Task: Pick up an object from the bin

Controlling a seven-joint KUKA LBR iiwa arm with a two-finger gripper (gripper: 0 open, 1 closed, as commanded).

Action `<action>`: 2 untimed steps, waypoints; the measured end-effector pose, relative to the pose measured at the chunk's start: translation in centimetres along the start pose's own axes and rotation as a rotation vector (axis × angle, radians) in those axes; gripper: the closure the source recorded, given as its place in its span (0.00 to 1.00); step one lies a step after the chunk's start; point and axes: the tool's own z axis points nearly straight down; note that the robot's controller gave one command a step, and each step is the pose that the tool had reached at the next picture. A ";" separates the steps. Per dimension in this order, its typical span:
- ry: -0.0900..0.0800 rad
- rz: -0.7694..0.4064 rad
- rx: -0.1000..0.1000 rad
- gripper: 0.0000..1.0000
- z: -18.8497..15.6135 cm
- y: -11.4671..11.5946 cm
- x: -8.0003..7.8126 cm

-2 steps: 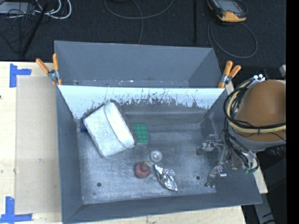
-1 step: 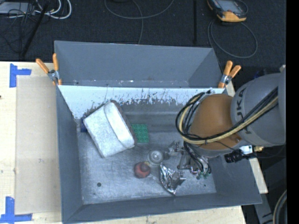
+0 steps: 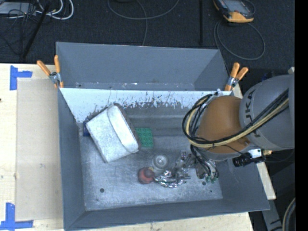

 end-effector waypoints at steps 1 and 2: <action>0.000 -0.001 0.000 0.00 0.0 0.0 0.0; -0.009 0.132 0.002 0.00 1.7 2.5 2.3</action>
Offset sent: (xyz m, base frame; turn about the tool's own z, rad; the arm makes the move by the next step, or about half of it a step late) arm 0.0000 0.0000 0.0000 0.0000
